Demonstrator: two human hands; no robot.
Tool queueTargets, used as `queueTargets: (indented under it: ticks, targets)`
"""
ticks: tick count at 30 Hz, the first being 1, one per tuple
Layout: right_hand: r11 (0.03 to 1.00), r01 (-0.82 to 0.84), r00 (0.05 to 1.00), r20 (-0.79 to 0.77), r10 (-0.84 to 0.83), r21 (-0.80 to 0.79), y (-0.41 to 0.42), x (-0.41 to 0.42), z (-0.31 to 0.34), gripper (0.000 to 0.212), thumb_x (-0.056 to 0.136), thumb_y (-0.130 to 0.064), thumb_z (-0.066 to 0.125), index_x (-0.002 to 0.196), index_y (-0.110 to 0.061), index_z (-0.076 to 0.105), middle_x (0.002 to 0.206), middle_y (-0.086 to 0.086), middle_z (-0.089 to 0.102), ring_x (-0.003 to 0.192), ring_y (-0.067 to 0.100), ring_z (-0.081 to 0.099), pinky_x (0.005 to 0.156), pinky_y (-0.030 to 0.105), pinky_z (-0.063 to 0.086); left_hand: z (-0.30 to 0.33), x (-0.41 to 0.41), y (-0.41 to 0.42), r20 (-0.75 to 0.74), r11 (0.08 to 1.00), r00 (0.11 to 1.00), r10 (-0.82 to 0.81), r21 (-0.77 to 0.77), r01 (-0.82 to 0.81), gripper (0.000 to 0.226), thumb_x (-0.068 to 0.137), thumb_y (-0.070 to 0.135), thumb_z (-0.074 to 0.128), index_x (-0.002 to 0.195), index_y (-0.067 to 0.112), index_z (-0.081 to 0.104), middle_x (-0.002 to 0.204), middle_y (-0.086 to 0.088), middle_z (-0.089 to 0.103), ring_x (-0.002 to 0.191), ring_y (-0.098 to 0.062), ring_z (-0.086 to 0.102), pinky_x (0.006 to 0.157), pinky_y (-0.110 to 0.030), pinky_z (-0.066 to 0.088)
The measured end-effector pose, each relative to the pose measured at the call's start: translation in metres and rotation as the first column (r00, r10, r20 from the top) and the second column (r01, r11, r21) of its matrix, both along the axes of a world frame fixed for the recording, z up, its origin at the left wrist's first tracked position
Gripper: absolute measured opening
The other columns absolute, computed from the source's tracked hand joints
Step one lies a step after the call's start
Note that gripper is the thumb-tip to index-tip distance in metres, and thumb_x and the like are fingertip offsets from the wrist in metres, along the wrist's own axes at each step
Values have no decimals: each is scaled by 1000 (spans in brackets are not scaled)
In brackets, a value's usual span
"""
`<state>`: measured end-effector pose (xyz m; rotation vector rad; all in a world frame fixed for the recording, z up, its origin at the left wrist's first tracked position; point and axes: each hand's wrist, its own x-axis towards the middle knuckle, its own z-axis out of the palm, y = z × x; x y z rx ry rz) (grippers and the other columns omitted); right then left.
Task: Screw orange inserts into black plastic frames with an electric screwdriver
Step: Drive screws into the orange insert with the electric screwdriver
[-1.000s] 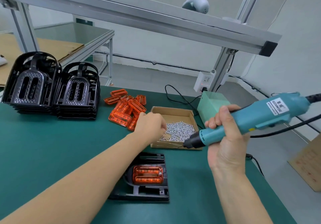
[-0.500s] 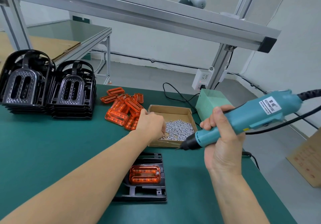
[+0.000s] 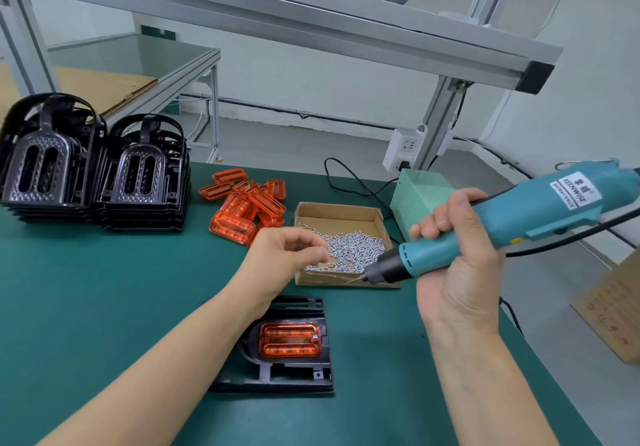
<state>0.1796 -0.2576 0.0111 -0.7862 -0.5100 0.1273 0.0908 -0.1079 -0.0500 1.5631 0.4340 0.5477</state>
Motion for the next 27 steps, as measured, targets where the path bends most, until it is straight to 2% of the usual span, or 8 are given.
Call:
queueTargets:
  ticks: [2, 5, 8, 13, 20, 27]
  targets:
    - [998, -51, 999, -9, 51, 34, 2, -5, 5, 12, 84, -15, 59, 76, -22, 55, 57, -8, 43, 49, 9, 43, 57, 22, 44, -3, -17, -8, 34, 979, 999, 11, -204, -3, 8, 66, 10, 78, 73, 14, 76, 78, -8, 72, 72, -13, 63, 71, -22, 52]
    - [987, -125, 991, -32, 128, 98, 4, -14, 12, 18, 84, -17, 58, 69, -27, 60, 55, -9, 40, 47, 7, 41, 55, 21, 43, -7, -36, -17, 88, 901, 996, 30, -434, 11, 21, 55, 11, 77, 75, 9, 78, 82, -13, 73, 74, -15, 66, 70, -22, 54]
    - [978, -162, 985, -30, 168, 131, 5, -24, 17, 18, 85, -18, 58, 69, -27, 59, 55, -10, 40, 46, 6, 40, 54, 20, 42, -9, -50, -25, 135, 840, 990, 51, -542, 30, 20, 56, 4, 74, 76, 6, 77, 79, -14, 73, 73, -16, 69, 68, -20, 56]
    - [970, -200, 978, -31, 206, 138, 6, -36, 22, 15, 85, -19, 57, 72, -26, 56, 54, -10, 39, 46, 5, 39, 52, 19, 41, -8, -60, -35, 176, 830, 982, 68, -557, 43, 17, 59, 12, 72, 74, 9, 78, 74, -10, 71, 68, -13, 67, 68, -21, 56]
    - [966, -231, 972, -6, 233, 115, 8, -43, 23, 13, 85, -19, 57, 74, -25, 54, 53, -11, 39, 45, 5, 39, 51, 19, 40, -4, -68, -45, 192, 878, 981, 39, -476, 58, 14, 59, 21, 73, 69, 11, 76, 70, -6, 68, 67, -11, 61, 70, -23, 51]
    - [965, -240, 970, -2, 241, 107, 6, -45, 22, 13, 85, -18, 56, 74, -24, 55, 53, -10, 39, 45, 5, 39, 51, 19, 40, -4, -70, -47, 216, 879, 975, 49, -473, 60, 15, 60, 22, 73, 69, 10, 76, 71, -7, 68, 68, -13, 59, 71, -24, 51]
